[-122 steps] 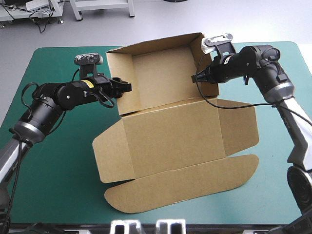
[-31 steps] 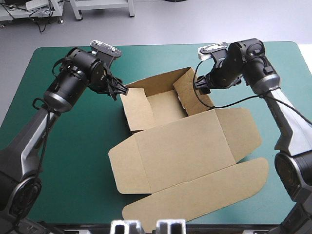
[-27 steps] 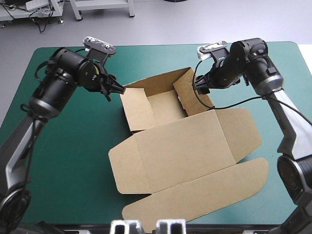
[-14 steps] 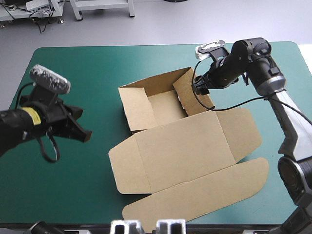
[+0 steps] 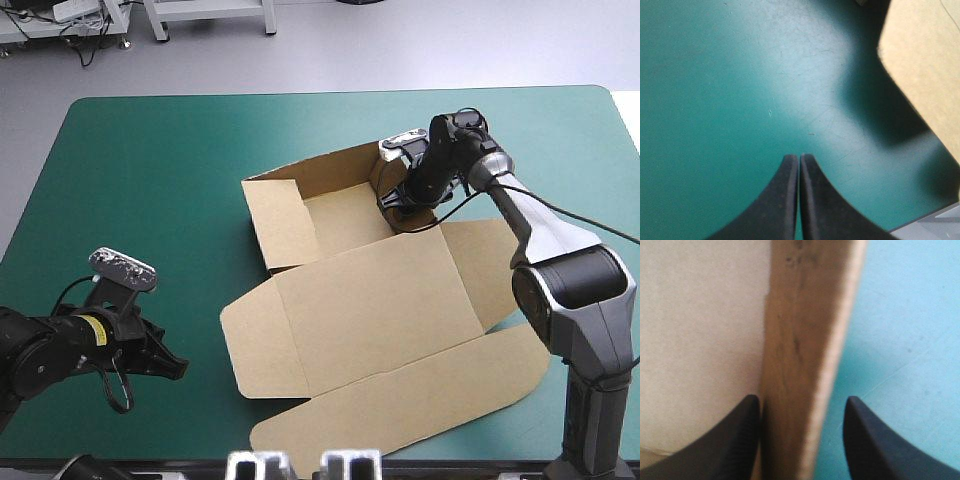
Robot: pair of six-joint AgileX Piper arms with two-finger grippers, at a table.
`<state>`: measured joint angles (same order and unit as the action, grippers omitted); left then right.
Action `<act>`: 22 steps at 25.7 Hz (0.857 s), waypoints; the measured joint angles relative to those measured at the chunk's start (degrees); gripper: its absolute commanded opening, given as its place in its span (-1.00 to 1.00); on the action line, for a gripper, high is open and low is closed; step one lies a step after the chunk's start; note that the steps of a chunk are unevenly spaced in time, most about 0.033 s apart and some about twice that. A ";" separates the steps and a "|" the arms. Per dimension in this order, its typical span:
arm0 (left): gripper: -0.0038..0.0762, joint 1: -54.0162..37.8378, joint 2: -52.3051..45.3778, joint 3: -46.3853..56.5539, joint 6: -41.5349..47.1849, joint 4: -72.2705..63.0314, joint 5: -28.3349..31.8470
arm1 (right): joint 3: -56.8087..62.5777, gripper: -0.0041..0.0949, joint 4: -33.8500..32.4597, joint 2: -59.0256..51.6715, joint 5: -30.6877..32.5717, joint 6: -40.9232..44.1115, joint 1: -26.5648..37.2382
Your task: Fold the box
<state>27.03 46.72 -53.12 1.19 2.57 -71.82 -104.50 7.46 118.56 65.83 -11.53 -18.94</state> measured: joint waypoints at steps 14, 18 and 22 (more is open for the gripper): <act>-0.91 0.00 -0.13 0.06 0.27 0.00 0.00 | -17.85 -0.96 -6.63 0.27 5.43 -1.75 8.49; -0.91 0.00 -0.13 0.06 0.38 0.00 0.35 | -18.59 -0.96 -8.19 0.33 5.43 -1.83 18.37; -0.91 0.00 -0.13 0.06 0.38 0.06 0.69 | -18.66 -0.96 -8.57 0.69 5.53 -1.65 28.58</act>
<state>27.03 46.59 -53.06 1.57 2.63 -71.14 -123.16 -1.11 119.25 71.36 -13.18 9.64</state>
